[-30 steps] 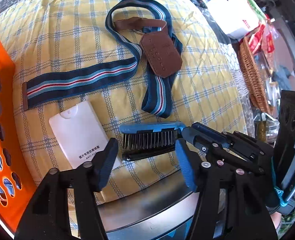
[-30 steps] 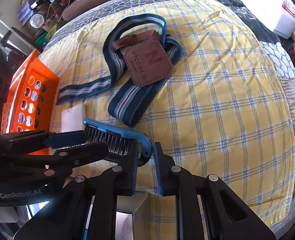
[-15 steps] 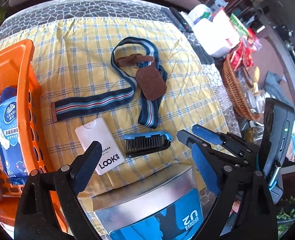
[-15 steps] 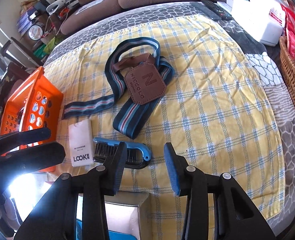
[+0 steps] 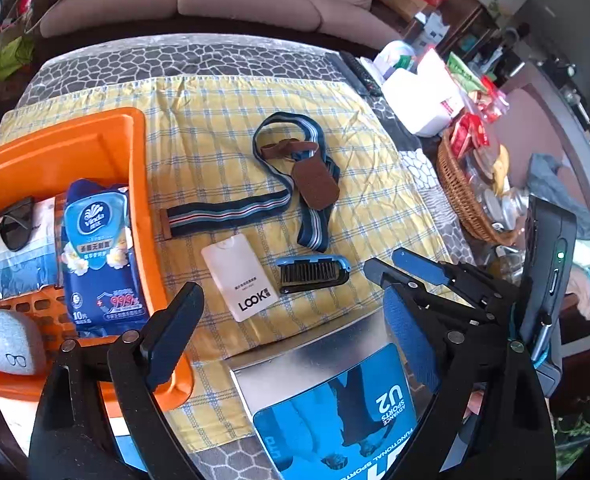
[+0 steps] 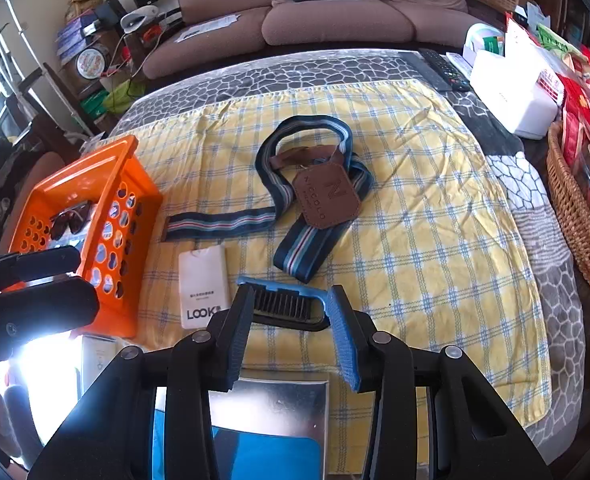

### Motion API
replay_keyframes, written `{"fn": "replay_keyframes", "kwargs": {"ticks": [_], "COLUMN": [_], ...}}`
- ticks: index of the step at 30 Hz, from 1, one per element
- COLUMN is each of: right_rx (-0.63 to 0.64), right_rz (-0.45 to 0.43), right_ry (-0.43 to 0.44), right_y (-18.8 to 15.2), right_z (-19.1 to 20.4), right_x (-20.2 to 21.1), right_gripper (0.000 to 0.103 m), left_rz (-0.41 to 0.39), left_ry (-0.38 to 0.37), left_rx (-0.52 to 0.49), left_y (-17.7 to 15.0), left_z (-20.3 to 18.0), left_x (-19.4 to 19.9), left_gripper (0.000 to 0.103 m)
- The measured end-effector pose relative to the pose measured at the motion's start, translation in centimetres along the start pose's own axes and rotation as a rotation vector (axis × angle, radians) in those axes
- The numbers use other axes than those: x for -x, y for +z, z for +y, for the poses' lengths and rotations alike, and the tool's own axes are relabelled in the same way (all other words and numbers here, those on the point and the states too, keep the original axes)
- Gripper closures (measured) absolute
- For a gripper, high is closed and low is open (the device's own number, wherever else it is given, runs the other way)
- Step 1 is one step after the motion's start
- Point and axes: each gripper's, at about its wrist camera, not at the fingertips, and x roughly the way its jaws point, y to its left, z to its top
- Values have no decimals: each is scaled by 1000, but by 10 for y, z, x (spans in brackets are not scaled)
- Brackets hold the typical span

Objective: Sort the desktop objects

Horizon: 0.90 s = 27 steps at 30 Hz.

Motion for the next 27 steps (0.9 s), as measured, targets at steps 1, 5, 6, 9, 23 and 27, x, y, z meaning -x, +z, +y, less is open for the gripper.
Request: {"fn": "replay_keyframes", "kwargs": {"ticks": [1, 5, 6, 9, 23, 27], "right_rx": [1, 7, 10, 14, 61, 66], "right_rz": [-3, -11, -14, -21, -62, -69], "right_ry": [1, 10, 11, 20, 26, 17], "right_y": [-2, -8, -11, -16, -50, -60], "right_z": [3, 15, 18, 27, 71, 77], "right_x": [2, 8, 9, 11, 15, 10], "right_gripper": [63, 61, 58, 46, 0, 0], "left_rz": [-9, -45, -53, -76, -130, -145], "left_ry": [6, 28, 38, 65, 210, 267], "left_rx": [0, 6, 8, 17, 80, 112], "left_y": [-4, -21, -26, -40, -113, -130], "left_z": [3, 18, 23, 38, 110, 127], "left_x": [5, 25, 29, 43, 70, 62], "left_gripper": [12, 8, 7, 3, 0, 0]}}
